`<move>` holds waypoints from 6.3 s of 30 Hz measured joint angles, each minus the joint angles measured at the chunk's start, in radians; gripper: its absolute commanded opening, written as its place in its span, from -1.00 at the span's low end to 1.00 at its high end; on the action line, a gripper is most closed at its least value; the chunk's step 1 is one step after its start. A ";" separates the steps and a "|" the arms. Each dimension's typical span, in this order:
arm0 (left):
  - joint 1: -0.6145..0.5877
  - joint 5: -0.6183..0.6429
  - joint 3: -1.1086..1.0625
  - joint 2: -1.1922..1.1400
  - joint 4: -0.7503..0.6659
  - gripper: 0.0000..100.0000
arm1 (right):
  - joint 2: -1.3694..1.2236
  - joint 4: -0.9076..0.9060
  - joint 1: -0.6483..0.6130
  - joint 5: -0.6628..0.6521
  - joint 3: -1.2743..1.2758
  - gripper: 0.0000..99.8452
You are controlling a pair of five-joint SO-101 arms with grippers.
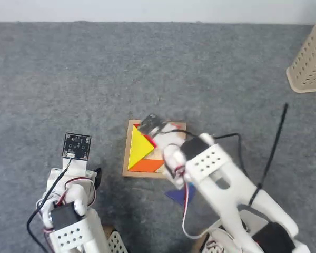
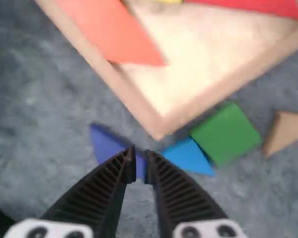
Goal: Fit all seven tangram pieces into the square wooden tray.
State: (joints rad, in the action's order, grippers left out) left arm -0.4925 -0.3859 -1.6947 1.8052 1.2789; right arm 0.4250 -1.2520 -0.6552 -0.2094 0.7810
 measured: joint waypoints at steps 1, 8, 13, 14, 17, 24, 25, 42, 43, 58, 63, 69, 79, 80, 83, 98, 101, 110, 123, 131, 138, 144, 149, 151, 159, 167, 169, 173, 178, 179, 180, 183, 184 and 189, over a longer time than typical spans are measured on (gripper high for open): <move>0.000 0.000 0.000 0.000 0.000 -0.44 | 0.000 0.000 0.040 0.000 0.000 -0.66; 0.000 0.000 0.000 0.000 0.000 -0.44 | 0.000 -0.009 0.361 0.003 -0.143 -0.64; 0.000 0.000 0.000 0.000 0.000 -0.44 | -0.166 -0.031 0.370 0.043 -0.304 -0.62; 0.000 0.000 0.000 0.000 0.000 -0.44 | -0.218 -0.031 0.370 0.049 -0.330 -0.62; 0.000 0.000 0.000 0.000 0.000 -0.44 | -0.373 -0.031 0.350 0.080 -0.394 -0.62; 0.000 0.000 0.000 0.000 0.000 -0.44 | -0.546 0.000 0.328 0.114 -0.448 -0.62; 0.000 0.000 0.000 0.000 0.000 -0.44 | -0.559 0.008 0.325 0.114 -0.448 -0.62; 0.000 0.000 0.000 0.000 0.000 -0.44 | -0.690 0.071 0.362 0.117 -0.502 -0.62; 0.000 0.000 0.000 0.000 0.000 -0.44 | -0.695 0.075 0.376 0.117 -0.508 -0.62; 0.000 0.000 0.000 0.000 0.000 -0.44 | -0.727 0.095 0.437 0.115 -0.491 -0.62; 0.000 0.000 0.000 0.000 0.000 -0.44 | -0.717 0.094 0.450 0.115 -0.491 -0.62; 0.000 0.000 0.000 0.000 0.000 -0.44 | -0.572 0.064 0.454 0.115 -0.485 -0.62; 0.000 0.000 0.000 0.000 0.000 -0.44 | -0.554 0.153 0.373 0.115 -0.417 -0.62; 0.000 0.000 0.000 0.000 0.000 -0.44 | -0.583 0.167 0.373 0.115 -0.417 -0.62; 0.000 0.000 0.000 0.000 0.000 -0.44 | -0.631 0.199 0.376 0.117 -0.420 -0.62; 0.000 0.000 0.000 0.000 0.000 -0.44 | -0.706 0.209 0.448 0.120 -0.459 -0.62; 0.000 0.000 0.000 0.000 0.000 -0.44 | -0.706 0.209 0.450 0.137 -0.459 -0.62; 0.000 0.000 0.000 0.000 0.000 -0.44 | -0.641 0.140 0.459 0.227 -0.457 -0.62; 0.000 0.000 0.000 0.000 0.000 -0.44 | -0.617 0.203 0.362 0.278 -0.442 -0.62; 0.000 0.000 0.000 0.000 0.000 -0.44 | -0.687 0.203 0.391 0.279 -0.499 -0.61; 0.000 0.000 0.000 0.000 0.000 -0.44 | -0.732 0.209 0.442 0.278 -0.502 -0.61; 0.000 0.000 0.000 0.000 0.000 -0.44 | -0.732 0.204 0.439 0.278 -0.502 -0.62; 0.000 0.000 0.000 0.000 0.000 -0.44 | -0.732 0.204 0.439 0.278 -0.502 -0.62; 0.000 0.000 0.000 0.000 0.000 -0.44 | -0.732 0.198 0.440 0.278 -0.503 -0.62; 0.000 0.000 0.000 0.000 0.000 -0.44 | -0.589 0.161 0.420 0.339 -0.486 -0.62; 0.000 0.000 0.000 0.000 0.000 -0.44 | -0.628 0.229 0.361 0.344 -0.488 -0.62; 0.000 0.000 0.000 0.000 0.000 -0.44 | -0.671 0.235 0.361 0.333 -0.489 -0.62; 0.000 0.000 0.000 0.000 0.000 -0.44 | -0.686 0.232 0.379 0.328 -0.497 -0.62; 0.002 0.000 0.000 0.000 0.000 -0.44 | -0.726 0.224 0.445 0.327 -0.497 -0.62; 0.002 0.000 0.000 0.000 0.000 -0.44 | -0.729 0.216 0.454 0.322 -0.497 -0.62; 0.002 0.000 0.000 0.000 0.000 -0.44 | -0.730 0.212 0.459 0.322 -0.499 -0.62; 0.002 0.000 0.000 0.000 0.000 -0.44 | -0.730 0.210 0.462 0.322 -0.499 -0.62; 0.002 0.000 0.000 0.000 0.000 -0.44 | -0.730 0.210 0.462 0.322 -0.499 -0.62; 0.002 0.000 0.000 0.000 0.000 -0.44 | -0.730 0.210 0.462 0.322 -0.499 -0.63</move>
State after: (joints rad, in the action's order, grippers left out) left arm -0.4910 -0.3859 -1.6947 1.8052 1.2789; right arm -0.3053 -1.0418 -0.1933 0.1128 0.2823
